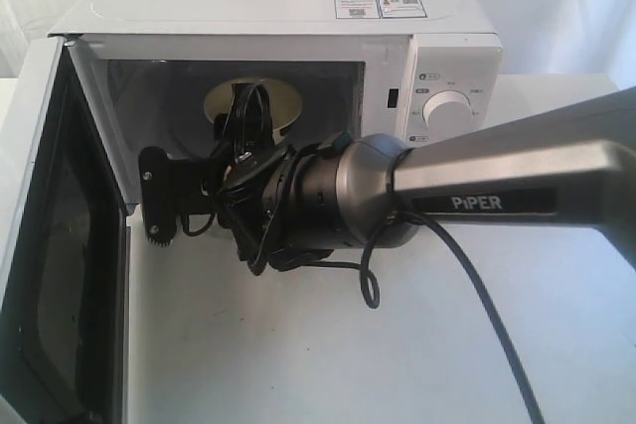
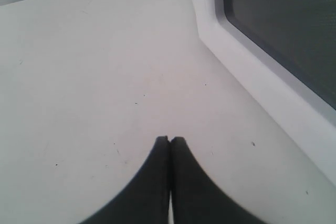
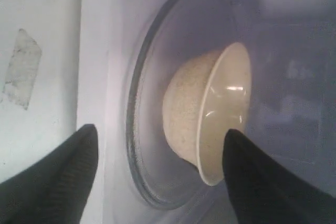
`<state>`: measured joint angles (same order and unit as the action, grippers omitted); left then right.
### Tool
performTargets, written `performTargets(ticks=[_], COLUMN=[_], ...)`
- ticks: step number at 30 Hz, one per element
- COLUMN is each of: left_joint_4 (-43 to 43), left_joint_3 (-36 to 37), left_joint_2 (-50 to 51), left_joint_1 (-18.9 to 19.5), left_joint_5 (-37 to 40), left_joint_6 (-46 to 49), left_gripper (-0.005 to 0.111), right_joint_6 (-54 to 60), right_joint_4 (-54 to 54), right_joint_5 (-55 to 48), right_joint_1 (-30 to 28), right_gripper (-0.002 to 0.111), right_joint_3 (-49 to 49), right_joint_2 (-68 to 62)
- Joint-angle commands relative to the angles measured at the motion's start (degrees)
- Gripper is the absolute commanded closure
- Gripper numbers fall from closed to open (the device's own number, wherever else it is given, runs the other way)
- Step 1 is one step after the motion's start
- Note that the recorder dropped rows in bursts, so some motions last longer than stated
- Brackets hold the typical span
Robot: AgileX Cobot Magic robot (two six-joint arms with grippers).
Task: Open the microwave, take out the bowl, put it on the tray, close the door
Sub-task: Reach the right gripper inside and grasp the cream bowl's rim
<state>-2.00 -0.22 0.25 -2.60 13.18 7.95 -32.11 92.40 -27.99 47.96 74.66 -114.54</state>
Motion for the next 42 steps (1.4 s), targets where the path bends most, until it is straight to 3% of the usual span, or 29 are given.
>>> performTargets(ticks=[1, 6, 13, 19, 42], left_joint_4=[-0.5, -0.5, -0.5, -0.5, -0.5], left_joint_3=[0.2, 0.2, 0.2, 0.2, 0.2], left_joint_2=[-0.3, -0.3, -0.3, -0.3, -0.3], left_joint_1=[0.0, 0.0, 0.0, 0.0, 0.0], left_joint_5=[0.1, 0.1, 0.1, 0.1, 0.1], left_joint_6=[-0.3, -0.3, -0.3, -0.3, -0.3], left_gripper=[0.107, 0.107, 0.107, 0.107, 0.107], right_joint_6=[-7.1, -13.4, -14.3, -14.5, -17.2], right_joint_4=[4.9, 7.5, 7.5, 7.5, 7.5], right_joint_5=[-1.2, -1.0, 0.1, -0.8, 0.1], right_joint_1=[-0.5, -2.0, -3.0, -3.0, -5.8], right_gripper=[0.045, 0.045, 0.045, 0.051, 0.051], right_joint_3=[0.2, 0.2, 0.2, 1.8, 8.8], right_joint_2=[0.1, 0.1, -1.4, -3.8, -7.3])
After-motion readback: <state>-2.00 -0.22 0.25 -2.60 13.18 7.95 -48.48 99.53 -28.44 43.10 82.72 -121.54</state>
